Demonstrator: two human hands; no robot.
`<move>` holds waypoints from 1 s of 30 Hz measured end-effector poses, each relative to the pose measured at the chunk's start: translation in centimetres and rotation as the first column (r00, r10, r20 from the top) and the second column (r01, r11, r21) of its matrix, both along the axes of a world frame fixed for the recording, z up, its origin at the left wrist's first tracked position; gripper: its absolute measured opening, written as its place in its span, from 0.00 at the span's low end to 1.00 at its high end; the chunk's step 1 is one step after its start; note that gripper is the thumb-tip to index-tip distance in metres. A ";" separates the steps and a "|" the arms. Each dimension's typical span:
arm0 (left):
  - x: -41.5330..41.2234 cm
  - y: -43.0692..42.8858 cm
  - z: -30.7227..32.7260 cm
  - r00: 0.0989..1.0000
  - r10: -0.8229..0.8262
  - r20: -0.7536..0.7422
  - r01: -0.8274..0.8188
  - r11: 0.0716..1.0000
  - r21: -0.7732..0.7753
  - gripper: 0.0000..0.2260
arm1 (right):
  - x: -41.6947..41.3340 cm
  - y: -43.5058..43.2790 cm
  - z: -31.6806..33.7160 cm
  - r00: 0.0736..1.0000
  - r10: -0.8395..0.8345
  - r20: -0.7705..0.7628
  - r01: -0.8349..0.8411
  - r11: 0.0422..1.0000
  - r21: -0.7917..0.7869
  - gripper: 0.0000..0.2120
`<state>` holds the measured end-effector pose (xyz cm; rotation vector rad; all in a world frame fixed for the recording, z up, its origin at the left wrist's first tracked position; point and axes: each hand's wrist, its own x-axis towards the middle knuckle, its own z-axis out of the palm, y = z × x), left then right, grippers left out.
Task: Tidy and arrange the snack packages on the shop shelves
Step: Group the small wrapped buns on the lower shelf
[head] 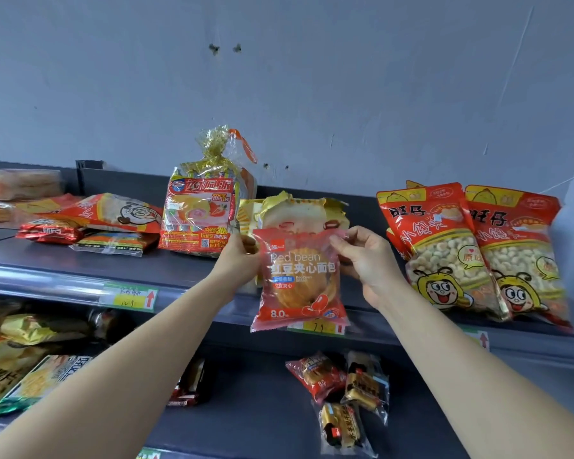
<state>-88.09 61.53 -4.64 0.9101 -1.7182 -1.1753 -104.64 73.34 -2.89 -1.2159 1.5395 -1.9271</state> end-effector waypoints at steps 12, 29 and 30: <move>-2.7 -0.4 -0.2 0.962 -0.268 0.050 0.264 0.962 0.071 0.16 | -2.8 -0.3 -0.8 0.986 -0.016 0.166 0.007 0.999 0.050 0.08; -0.6 -3.8 5.7 0.772 0.424 0.473 0.010 0.736 -0.677 0.26 | -1.9 -0.8 0.5 0.997 0.034 0.064 -0.032 0.999 -0.038 0.09; -1.1 -3.5 4.9 0.769 0.471 0.432 -0.027 0.700 -0.714 0.26 | -2.0 -0.8 0.2 0.998 0.028 0.062 -0.026 0.999 -0.025 0.09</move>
